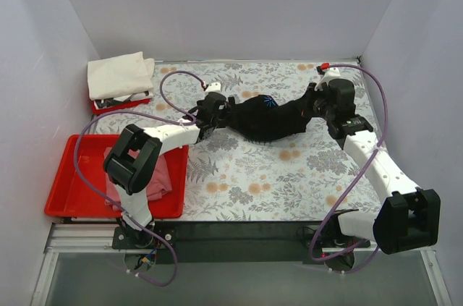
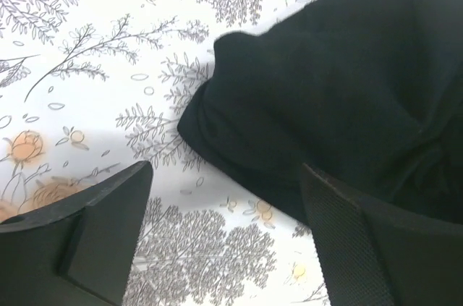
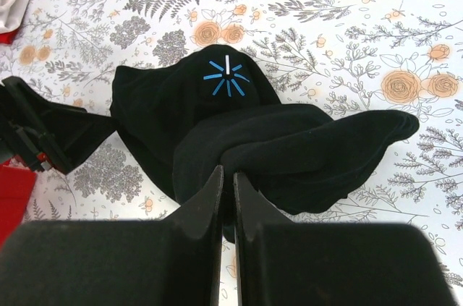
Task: Fold and stack the t-shirts
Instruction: Flatten the tshirt out
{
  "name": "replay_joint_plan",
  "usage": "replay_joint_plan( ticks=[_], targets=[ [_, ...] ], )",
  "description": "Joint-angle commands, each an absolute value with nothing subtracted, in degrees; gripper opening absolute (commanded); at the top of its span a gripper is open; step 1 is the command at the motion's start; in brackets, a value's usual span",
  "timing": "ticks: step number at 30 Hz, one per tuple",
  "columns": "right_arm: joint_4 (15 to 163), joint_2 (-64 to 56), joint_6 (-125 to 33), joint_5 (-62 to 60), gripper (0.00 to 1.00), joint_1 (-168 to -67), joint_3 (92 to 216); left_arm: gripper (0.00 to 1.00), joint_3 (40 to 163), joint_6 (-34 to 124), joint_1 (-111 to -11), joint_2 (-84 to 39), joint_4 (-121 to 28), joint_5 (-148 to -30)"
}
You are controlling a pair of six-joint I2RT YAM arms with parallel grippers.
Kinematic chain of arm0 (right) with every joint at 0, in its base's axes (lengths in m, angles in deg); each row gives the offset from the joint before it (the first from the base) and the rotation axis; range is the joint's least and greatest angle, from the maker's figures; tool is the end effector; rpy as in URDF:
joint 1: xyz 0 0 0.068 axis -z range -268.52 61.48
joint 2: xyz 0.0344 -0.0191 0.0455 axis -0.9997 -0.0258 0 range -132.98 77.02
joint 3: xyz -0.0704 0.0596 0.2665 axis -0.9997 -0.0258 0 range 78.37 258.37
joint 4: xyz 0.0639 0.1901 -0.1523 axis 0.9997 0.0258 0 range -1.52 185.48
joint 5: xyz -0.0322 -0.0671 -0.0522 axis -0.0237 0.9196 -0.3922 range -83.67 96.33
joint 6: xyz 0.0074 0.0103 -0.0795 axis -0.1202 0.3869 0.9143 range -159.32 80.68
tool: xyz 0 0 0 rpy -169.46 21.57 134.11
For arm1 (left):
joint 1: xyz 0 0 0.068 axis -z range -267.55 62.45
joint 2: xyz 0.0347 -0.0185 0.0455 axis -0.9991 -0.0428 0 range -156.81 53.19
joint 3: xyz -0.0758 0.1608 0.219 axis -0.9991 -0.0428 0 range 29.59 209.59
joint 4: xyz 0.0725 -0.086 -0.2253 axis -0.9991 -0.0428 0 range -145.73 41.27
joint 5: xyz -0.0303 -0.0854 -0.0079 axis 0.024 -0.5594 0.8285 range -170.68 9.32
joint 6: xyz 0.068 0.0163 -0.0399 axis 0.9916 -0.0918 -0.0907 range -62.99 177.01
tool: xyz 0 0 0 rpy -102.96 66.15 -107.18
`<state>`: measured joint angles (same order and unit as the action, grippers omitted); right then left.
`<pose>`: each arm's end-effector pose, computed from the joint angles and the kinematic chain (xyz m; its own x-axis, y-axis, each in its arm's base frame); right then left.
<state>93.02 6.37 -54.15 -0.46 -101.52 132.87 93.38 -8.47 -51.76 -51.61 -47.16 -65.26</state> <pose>0.2957 0.0766 0.3133 -0.4175 0.1644 -0.8937 -0.2320 0.9316 0.2798 0.3476 -0.2279 0.1796 -0.5752 -0.6665 -0.4742 -0.3040 0.7124 -0.6326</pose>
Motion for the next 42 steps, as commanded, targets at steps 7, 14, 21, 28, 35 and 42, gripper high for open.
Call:
replay_joint_plan(
  ticks=[7, 14, 21, 28, 35, 42],
  targets=[
    [90.8, 10.5, -53.0, 2.0, 0.01, -101.5, 132.1, 0.56, 95.2, -13.0, -54.6, -56.6, -44.2, -71.2],
    [90.9, 9.7, -53.0, 1.4, 0.01, -101.6, 132.2, 0.39, 94.3, -14.3, -54.9, -56.6, -44.2, -71.9],
    [90.9, 8.7, -52.9, 1.3, 0.01, -101.5, 132.1, 0.26, 91.6, -15.2, -55.3, -54.8, -42.7, -72.3],
    [91.3, 8.3, -52.6, 1.9, 0.01, -101.5, 132.2, 0.0, 91.2, -15.6, -56.2, -53.6, -43.8, -71.6],
    [96.6, 9.8, -50.0, 11.3, 0.01, -101.4, 135.4, 0.0, 90.3, -14.1, -56.3, -41.3, -47.7, -70.0],
    [101.2, 19.4, -48.6, 18.3, 0.01, -101.4, 137.0, 0.0, 90.7, -11.9, -56.3, -24.7, -53.3, -72.9]
  ],
)
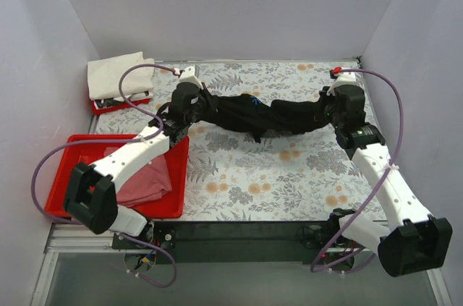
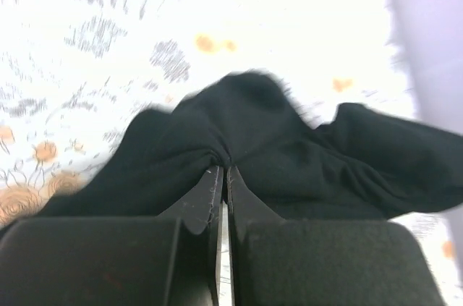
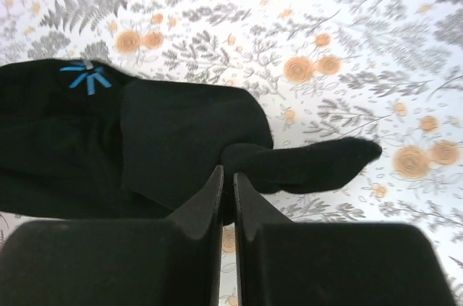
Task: Fold and stack the t-shirts
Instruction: Flatten the tshirt out
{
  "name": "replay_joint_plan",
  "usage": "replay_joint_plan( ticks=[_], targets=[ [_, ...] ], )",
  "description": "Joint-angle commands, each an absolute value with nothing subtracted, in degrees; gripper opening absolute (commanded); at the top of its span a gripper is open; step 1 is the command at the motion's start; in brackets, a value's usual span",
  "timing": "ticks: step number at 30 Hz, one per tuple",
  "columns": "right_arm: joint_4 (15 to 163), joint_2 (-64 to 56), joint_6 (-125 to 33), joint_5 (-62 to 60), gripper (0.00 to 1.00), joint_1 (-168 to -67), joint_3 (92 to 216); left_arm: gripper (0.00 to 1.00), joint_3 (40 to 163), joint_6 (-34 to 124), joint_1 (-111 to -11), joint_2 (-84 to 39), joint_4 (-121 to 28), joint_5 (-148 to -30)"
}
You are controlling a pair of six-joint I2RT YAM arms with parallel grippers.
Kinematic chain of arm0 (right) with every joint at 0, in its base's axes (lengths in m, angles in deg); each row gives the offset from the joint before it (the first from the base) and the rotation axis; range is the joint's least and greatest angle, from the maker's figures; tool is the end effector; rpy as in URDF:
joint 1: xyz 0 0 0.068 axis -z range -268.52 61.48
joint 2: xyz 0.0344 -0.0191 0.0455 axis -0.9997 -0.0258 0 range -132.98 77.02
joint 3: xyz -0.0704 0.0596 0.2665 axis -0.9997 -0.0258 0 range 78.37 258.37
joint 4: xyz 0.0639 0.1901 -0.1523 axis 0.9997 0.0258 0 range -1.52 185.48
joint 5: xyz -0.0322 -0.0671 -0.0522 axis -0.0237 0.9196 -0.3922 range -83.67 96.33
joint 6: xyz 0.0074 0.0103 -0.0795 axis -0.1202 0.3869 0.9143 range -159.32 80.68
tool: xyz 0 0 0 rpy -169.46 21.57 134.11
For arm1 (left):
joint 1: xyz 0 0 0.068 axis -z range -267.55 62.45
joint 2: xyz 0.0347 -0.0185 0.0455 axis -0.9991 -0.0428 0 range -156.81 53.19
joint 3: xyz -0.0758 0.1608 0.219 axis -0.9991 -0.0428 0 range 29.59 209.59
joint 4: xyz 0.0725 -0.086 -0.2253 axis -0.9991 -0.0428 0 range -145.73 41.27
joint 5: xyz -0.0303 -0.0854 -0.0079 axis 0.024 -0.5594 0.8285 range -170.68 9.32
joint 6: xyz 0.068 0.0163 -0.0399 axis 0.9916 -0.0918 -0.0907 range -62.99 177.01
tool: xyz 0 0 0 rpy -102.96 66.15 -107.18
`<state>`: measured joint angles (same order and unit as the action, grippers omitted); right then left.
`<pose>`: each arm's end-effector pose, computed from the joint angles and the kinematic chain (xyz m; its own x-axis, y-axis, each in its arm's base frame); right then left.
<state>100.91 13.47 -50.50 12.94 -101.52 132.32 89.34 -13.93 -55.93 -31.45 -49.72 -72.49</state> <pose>0.2671 0.0534 0.3247 -0.3816 0.1095 -0.9178 -0.0464 0.9894 0.1373 0.3126 -0.1810 0.2791 -0.5087 -0.7854 -0.3526 -0.2175 0.5135 -0.8301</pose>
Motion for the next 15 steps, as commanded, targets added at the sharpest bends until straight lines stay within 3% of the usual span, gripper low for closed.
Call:
replay_joint_plan(
  ticks=[1, 9, 15],
  targets=[
    [102.7, 21.1, -48.5, 18.3, 0.01, -101.4, 137.3, 0.0, 91.3, -11.7, -56.3, -23.6, -54.3, -73.6],
    [108.3, 28.5, -47.7, 21.3, 0.01, -101.4, 141.8, 0.0, 93.2, -9.8, -56.3, -16.3, -58.9, -78.2],
    [106.9, 21.2, -46.0, 21.1, 0.01, -101.4, 144.3, 0.0, 97.6, -8.1, -56.5, -27.9, -59.4, -82.5]
  ],
)
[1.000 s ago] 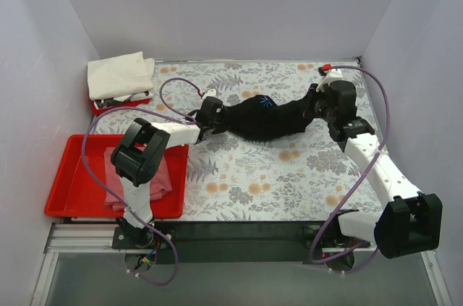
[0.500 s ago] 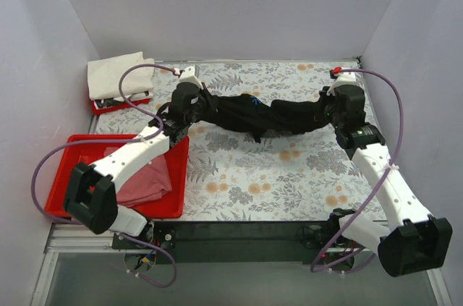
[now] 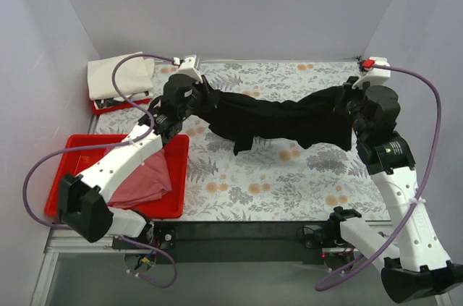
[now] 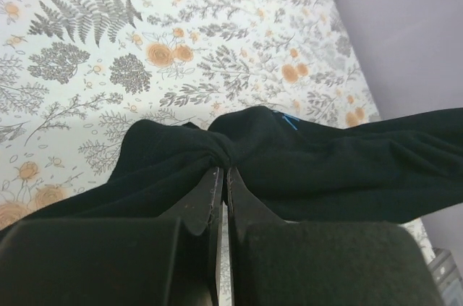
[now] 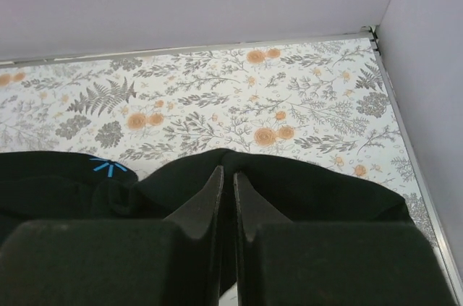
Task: Fold and stack the t-shirts
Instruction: Flatten the tshirt out
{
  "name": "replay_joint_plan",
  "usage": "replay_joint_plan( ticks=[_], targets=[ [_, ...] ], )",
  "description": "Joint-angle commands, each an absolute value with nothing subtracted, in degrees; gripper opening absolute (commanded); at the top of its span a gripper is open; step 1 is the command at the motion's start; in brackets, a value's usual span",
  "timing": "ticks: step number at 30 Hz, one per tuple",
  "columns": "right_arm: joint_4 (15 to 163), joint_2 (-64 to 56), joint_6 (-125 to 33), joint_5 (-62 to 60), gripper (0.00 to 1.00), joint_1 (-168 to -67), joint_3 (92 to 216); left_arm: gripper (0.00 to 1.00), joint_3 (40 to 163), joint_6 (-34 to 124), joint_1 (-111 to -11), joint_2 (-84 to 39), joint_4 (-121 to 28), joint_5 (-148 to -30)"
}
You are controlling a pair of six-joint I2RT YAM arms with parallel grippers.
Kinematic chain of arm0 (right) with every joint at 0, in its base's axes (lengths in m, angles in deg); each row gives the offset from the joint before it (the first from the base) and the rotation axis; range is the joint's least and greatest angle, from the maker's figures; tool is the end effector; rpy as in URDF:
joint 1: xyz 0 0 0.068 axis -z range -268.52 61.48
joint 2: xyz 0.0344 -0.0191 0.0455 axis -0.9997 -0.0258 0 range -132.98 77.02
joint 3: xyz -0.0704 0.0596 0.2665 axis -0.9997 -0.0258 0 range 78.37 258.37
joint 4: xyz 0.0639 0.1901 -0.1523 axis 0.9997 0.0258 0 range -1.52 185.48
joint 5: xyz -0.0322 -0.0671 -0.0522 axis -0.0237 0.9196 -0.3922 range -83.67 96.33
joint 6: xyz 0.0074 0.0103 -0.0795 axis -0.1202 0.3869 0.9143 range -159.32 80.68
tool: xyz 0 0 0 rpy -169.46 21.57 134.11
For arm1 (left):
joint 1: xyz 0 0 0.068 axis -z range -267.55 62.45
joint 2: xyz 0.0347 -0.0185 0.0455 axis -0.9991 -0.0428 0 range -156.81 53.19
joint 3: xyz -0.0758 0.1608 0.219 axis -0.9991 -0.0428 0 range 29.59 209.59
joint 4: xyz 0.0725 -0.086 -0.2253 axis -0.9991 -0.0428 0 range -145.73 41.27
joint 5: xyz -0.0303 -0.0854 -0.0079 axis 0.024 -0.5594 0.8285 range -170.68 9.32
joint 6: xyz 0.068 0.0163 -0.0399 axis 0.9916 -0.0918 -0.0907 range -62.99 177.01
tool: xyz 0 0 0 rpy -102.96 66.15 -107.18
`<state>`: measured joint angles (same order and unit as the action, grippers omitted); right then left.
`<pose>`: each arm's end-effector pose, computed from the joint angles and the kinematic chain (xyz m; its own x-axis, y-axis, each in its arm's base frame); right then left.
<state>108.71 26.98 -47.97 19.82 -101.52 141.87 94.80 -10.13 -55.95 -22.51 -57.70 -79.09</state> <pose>0.1979 0.0289 0.4194 -0.1124 0.1240 -0.9859 0.0242 0.9922 0.1221 0.2816 -0.1711 0.3470 -0.5723 -0.7294 -0.3748 -0.0666 0.4969 -0.8652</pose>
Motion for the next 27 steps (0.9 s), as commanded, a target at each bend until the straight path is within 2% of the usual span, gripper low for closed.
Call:
replay_joint_plan(
  ticks=[1, 5, 6, 8, 9, 10, 13, 22, 27],
  targets=[
    [106.7, 19.2, -45.9, 20.7, 0.01, -101.4, 144.0, 0.0, 99.1, -8.1, -56.8, -32.7, -59.5, -82.8],
    [104.4, 10.0, -46.6, 20.0, 0.01, -99.9, 140.3, 0.0, 102.1, -8.0, -57.2, -43.7, -58.7, -79.6],
    [104.0, 7.2, -47.1, 19.3, 0.01, -99.4, 139.9, 0.07, 102.8, -8.0, -57.3, -45.5, -58.7, -79.4],
    [104.1, 5.7, -47.1, 18.5, 0.27, -99.1, 138.8, 0.28, 104.0, -7.4, -57.4, -49.5, -58.8, -78.9],
    [104.0, 6.0, -47.3, 17.8, 0.38, -99.1, 138.2, 0.51, 104.2, -7.4, -57.3, -50.4, -58.9, -78.7],
    [104.0, 6.5, -47.3, 17.7, 0.49, -99.0, 137.7, 0.57, 104.3, -7.6, -57.3, -51.2, -59.2, -77.8],
    [104.0, 9.5, -47.1, 19.6, 0.6, -98.7, 136.4, 0.71, 102.4, -8.2, -57.4, -50.1, -57.6, -75.5],
    [103.5, 10.8, -47.1, 16.0, 0.64, -93.3, 131.8, 0.73, 99.2, -8.3, -59.2, -48.2, -54.0, -67.8],
    [102.5, 8.6, -47.1, 12.8, 0.65, -89.1, 130.2, 0.7, 99.2, -8.6, -59.6, -50.4, -54.7, -67.8]
  ],
)
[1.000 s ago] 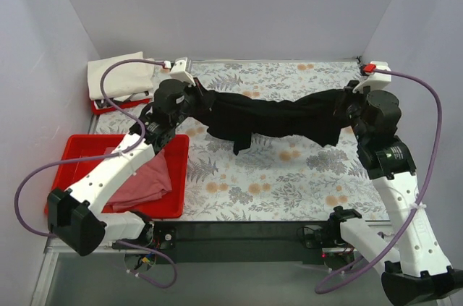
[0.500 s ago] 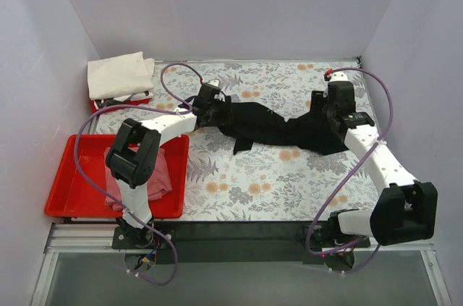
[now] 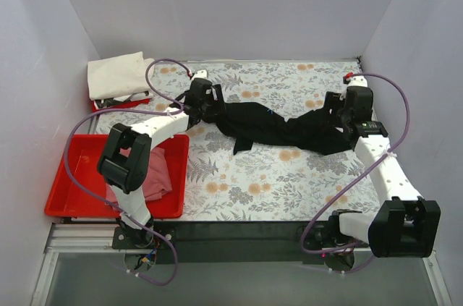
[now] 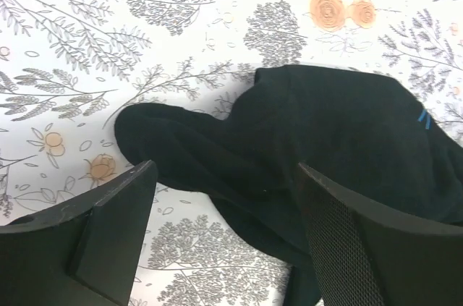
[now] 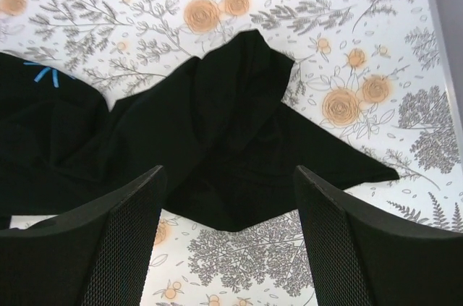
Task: Fold and stack the t-shirts
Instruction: Flatten the tshirt out
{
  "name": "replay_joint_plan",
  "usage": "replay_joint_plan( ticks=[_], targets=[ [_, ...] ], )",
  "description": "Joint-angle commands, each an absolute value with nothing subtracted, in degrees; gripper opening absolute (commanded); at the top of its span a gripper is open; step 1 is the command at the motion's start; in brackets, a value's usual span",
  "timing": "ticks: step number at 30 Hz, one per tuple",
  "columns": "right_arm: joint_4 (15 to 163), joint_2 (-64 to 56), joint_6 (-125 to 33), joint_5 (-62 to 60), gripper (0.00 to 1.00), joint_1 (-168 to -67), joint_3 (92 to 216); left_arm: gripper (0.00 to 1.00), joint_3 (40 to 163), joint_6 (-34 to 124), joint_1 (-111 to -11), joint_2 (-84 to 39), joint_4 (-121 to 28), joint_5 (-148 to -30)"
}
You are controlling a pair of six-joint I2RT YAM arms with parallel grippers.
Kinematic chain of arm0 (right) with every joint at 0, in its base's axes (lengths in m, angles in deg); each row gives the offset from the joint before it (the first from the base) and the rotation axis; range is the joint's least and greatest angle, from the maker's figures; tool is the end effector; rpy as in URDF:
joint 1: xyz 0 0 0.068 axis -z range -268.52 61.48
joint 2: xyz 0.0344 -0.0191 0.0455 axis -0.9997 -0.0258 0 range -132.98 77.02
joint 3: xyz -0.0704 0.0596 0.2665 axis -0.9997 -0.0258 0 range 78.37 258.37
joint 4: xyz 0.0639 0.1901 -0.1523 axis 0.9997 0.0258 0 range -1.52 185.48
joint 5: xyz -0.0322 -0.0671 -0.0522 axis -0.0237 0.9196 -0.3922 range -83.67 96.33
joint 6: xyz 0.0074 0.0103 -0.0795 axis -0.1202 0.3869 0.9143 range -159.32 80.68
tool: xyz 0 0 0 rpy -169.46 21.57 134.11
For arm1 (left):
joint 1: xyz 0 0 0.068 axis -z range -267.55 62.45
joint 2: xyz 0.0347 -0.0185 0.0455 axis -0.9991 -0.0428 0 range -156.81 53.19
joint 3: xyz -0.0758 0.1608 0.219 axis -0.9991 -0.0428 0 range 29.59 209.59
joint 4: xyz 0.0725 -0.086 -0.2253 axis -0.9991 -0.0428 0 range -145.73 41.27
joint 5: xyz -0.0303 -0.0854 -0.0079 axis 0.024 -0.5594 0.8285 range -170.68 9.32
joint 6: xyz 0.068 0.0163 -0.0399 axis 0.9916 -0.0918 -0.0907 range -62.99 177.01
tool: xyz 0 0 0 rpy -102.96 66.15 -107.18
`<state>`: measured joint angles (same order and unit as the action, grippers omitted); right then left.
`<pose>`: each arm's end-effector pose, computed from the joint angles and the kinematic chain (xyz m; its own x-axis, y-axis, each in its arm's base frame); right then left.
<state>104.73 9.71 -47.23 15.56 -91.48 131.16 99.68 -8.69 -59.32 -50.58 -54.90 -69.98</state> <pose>0.2796 0.0032 0.2921 -0.4941 0.1104 -0.8624 0.1561 0.9870 0.0369 0.3787 -0.1888 0.2077 -0.5415 -0.7258 -0.4244 -0.3749 0.6602 -0.6508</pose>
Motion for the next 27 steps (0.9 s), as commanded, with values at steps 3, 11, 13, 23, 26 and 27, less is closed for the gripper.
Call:
replay_joint_plan(
  ticks=[3, 11, 13, 23, 26, 27],
  targets=[
    [100.4, 5.8, -48.2, 7.4, 0.65, -83.3, 129.3, 0.66, 98.5, -10.0, -60.4, -51.4, -55.0, -68.1],
    [93.2, -6.5, -51.9, 2.2, 0.6, -79.4, 131.4, 0.61, 97.3, -10.8, -63.1, -53.2, -53.0, -74.7],
    [92.1, -9.3, -52.5, 1.8, 0.58, -78.5, 132.8, 0.61, 96.7, -11.0, -63.5, -53.1, -52.9, -75.1],
    [88.5, -22.1, -55.3, 2.7, 0.43, -76.7, 138.7, 0.6, 96.1, -12.0, -64.3, -53.3, -50.3, -80.1],
    [86.6, -23.6, -55.7, 2.6, 0.42, -76.7, 139.1, 0.6, 95.7, -12.1, -64.3, -52.7, -50.0, -80.3],
    [85.8, -24.7, -56.0, 2.5, 0.41, -76.7, 139.4, 0.6, 95.3, -12.1, -64.3, -52.3, -50.0, -80.5]
  ],
)
